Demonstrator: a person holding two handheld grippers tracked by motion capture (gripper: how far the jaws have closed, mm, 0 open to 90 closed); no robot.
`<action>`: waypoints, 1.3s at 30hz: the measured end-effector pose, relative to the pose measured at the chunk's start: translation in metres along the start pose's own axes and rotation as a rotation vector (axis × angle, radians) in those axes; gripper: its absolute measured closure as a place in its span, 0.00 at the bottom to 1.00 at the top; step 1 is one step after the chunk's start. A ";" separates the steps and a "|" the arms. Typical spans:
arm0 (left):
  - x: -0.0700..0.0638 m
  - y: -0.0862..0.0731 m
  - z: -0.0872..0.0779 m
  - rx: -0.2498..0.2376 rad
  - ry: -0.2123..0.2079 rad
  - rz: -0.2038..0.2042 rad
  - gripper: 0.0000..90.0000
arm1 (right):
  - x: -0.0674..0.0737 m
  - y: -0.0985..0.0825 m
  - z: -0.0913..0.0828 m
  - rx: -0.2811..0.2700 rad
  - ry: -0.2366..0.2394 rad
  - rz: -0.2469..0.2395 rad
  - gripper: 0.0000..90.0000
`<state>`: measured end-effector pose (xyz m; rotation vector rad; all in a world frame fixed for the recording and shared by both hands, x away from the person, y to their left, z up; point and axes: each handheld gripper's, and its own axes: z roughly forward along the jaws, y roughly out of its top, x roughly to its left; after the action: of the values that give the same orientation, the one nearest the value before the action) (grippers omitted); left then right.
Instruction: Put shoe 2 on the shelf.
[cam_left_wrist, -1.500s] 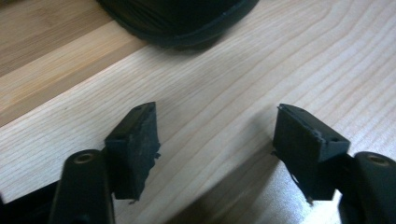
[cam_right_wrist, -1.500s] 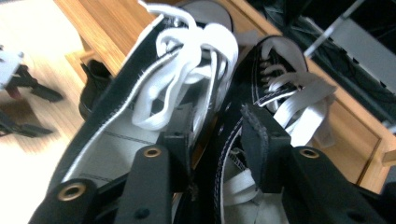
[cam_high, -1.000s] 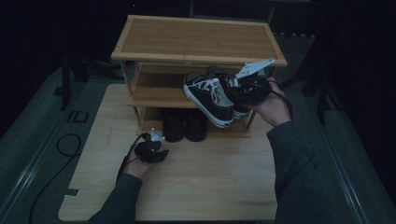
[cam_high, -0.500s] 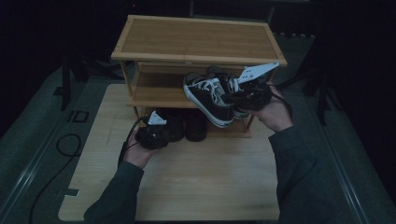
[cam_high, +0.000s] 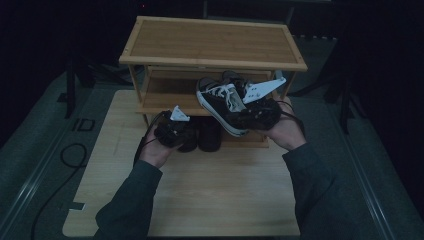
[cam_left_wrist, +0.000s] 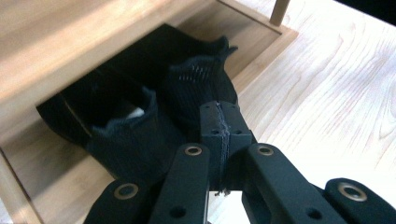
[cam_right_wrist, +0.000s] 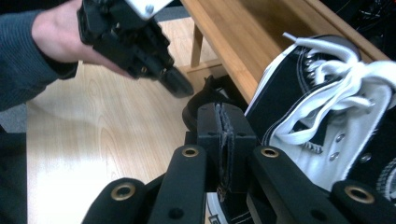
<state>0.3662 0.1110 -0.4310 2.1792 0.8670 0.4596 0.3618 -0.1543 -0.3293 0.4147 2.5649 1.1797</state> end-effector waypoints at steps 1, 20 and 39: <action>0.000 0.006 -0.001 -0.003 0.004 0.008 1.00 | 0.000 -0.002 0.002 0.003 -0.001 0.003 0.96; 0.006 0.055 0.004 -0.051 0.099 0.044 1.00 | 0.024 -0.049 0.024 0.045 0.029 -0.012 0.71; 0.016 0.074 0.023 -0.005 0.210 -0.008 1.00 | 0.022 -0.078 0.026 0.056 0.038 0.006 0.66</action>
<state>0.4228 0.0730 -0.3906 2.1491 0.9847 0.6959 0.3401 -0.1771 -0.4084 0.4161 2.6361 1.1303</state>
